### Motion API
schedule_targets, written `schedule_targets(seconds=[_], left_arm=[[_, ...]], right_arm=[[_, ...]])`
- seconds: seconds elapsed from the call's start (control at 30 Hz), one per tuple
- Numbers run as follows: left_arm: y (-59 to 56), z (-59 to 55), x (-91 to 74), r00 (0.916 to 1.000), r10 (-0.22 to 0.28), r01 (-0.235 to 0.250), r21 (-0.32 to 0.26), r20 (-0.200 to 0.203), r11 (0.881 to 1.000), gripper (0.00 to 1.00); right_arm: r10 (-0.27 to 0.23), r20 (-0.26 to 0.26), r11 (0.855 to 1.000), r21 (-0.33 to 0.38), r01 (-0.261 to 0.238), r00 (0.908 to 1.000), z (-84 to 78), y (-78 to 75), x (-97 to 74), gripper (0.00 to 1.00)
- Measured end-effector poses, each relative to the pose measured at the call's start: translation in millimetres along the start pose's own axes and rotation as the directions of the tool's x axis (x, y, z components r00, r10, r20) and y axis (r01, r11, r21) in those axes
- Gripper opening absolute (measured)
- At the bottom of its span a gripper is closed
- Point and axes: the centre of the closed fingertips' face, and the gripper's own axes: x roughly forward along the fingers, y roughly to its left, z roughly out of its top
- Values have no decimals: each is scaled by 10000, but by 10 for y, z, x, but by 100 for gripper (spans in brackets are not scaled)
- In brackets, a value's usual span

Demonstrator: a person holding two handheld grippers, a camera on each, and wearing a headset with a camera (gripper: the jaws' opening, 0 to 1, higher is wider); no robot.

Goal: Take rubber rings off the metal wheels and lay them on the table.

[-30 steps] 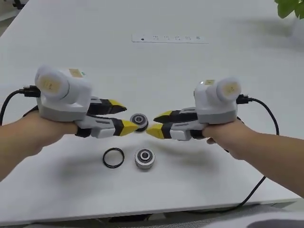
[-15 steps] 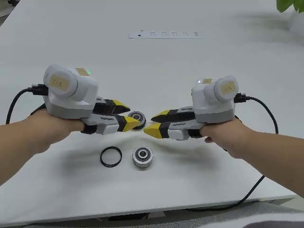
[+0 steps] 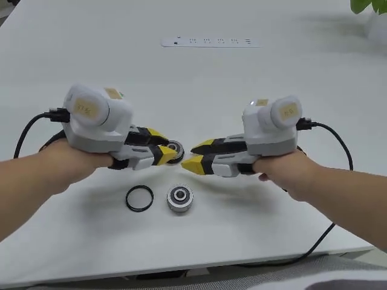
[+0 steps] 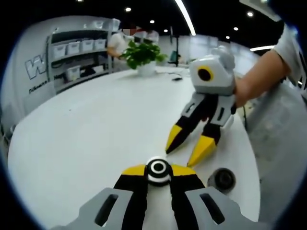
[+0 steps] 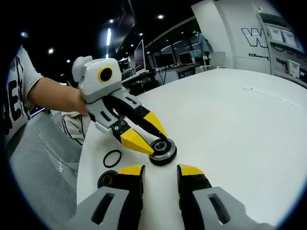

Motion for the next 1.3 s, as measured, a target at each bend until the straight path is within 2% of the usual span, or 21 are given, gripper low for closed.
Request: schedule_targets(seconds=[0.07, 0.1, 0.17, 0.37, 0.47, 0.63, 0.87, 1.07, 1.3], left_arm=[[-4, -1, -2, 10000, 28, -28, 74, 3, 10000, 18], [-10, -3, -3, 10000, 59, -58, 307, -17, 9995, 18], [-36, -7, -2, 10000, -34, 35, 293, -51, 9996, 16], [-5, -13, -23, 9997, 256, -256, 199, 8, 9995, 14], [-23, -9, -27, 9997, 244, -245, 192, 24, 9995, 14], [-36, -9, -25, 9996, 277, -277, 157, 7, 9995, 14], [-63, -7, -17, 9996, 289, -289, 80, 1, 9996, 14], [-60, -7, -13, 9995, 323, -323, 18, 36, 9995, 14], [-53, -8, -6, 9996, 296, -296, 3, -10, 9996, 14]], right_arm=[[-13, 18, 10000, -56, 13, 10000, 9, 2, 8, 23], [-44, 48, 10000, -61, 44, 10000, 16, -1, 14, 23], [-80, 76, 10000, -29, 80, 9999, 22, 2, 27, 23], [-87, 35, 9998, -169, 88, 10000, 40, 26, 75, 23], [-140, 71, 9996, -224, 141, 9999, 66, 38, 97, 23], [-337, -25, 9983, -475, 335, 9994, 64, 30, 122, 23], [-372, -184, 9968, -708, 359, 9991, 48, 27, 157, 21], [-420, -316, 9939, -1032, 386, 9986, 28, -2, 169, 19], [-404, -300, 9951, -917, 375, 9987, 3, -44, 125, 12]])
